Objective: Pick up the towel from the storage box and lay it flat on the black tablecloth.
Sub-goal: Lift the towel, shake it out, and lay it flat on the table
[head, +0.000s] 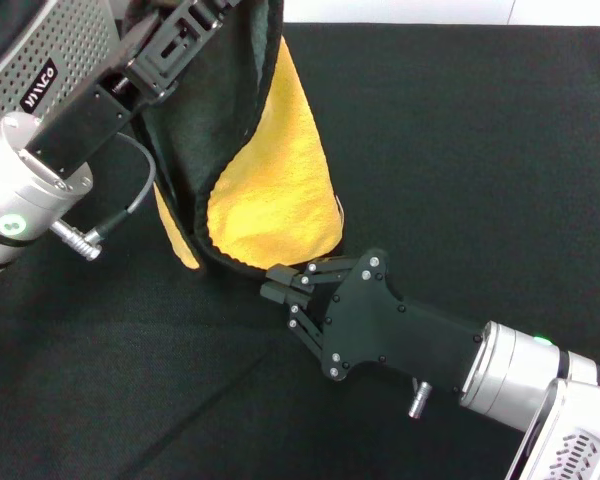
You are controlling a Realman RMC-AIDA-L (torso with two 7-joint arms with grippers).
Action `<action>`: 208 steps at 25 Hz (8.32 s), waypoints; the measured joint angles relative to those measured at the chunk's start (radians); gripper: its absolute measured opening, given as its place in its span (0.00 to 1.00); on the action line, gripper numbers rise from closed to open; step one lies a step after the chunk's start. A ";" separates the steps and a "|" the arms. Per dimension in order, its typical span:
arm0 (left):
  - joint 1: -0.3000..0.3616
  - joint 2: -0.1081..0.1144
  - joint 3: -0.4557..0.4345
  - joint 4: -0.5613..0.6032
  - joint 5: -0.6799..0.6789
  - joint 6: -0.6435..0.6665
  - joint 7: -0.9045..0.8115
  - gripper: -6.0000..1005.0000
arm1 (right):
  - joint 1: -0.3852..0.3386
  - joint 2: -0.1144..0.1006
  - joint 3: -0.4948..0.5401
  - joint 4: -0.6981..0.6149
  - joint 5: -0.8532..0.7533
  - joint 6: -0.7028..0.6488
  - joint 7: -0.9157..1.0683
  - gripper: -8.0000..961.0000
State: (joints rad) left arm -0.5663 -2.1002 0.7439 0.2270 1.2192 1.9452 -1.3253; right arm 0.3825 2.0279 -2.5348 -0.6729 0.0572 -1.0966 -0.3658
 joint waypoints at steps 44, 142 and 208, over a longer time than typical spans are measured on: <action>0.003 -0.003 0.033 0.000 0.007 0.006 0.000 0.04 | 0.061 0.000 0.015 0.001 0.034 0.050 -0.025 0.35; 0.000 -0.001 0.068 -0.023 -0.048 0.009 0.010 0.04 | 0.010 0.000 -0.027 -0.011 0.067 0.041 0.049 0.72; 0.202 0.205 0.468 0.403 0.028 0.096 -0.199 0.04 | 0.086 -0.239 0.288 0.492 -0.088 -0.961 1.115 0.01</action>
State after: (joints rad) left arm -0.3645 -1.8951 1.2119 0.6297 1.2476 2.0416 -1.5245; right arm 0.4684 1.7893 -2.2465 -0.1814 -0.0306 -2.0578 0.7490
